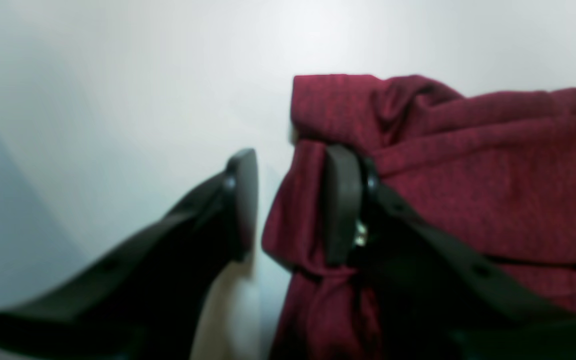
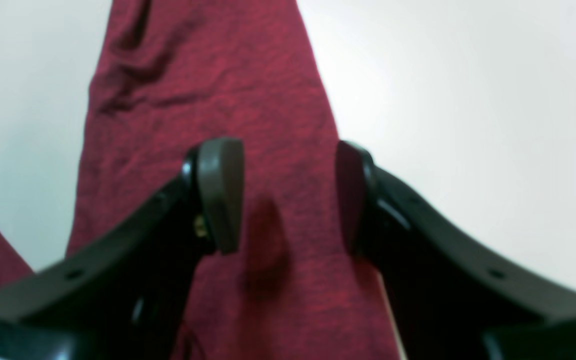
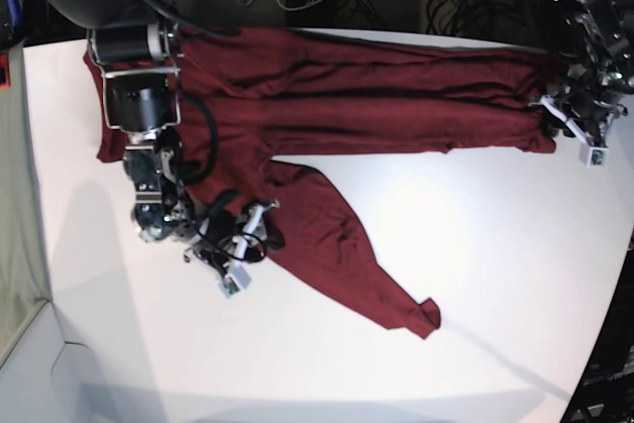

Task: Layout the t-shirt on the table in an organized manner, then fold the t-shirt properly
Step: 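Release the shirt with the right gripper and move it to the sleeve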

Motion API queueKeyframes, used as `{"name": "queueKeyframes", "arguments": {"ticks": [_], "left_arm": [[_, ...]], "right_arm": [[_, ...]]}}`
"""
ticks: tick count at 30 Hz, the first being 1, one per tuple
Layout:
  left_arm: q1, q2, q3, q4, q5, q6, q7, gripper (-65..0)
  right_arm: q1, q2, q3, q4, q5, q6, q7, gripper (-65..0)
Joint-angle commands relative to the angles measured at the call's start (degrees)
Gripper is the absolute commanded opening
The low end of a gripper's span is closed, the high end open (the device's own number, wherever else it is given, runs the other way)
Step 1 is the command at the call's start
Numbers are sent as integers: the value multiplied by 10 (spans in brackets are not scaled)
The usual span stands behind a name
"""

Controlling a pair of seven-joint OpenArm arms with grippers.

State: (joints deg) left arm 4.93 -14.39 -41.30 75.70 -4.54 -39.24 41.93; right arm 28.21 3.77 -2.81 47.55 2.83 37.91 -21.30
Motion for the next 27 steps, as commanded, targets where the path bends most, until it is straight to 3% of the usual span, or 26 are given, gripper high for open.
{"name": "queueKeyframes", "arguments": {"ticks": [1, 6, 24, 27], "left_arm": [[7, 1, 2, -5, 26, -8, 37, -429], [7, 1, 2, -5, 26, -8, 37, -429], [17, 2, 3, -5, 22, -8, 37, -429], [17, 7, 3, -5, 22, -8, 37, -429]], "right_arm": [[21, 2, 1, 1, 8, -20, 26, -348], [22, 3, 0, -18, 8, -26, 66, -348], [24, 4, 0, -89, 7, -27, 115, -355], [23, 3, 0, -90, 7, -27, 115, -411]]}}
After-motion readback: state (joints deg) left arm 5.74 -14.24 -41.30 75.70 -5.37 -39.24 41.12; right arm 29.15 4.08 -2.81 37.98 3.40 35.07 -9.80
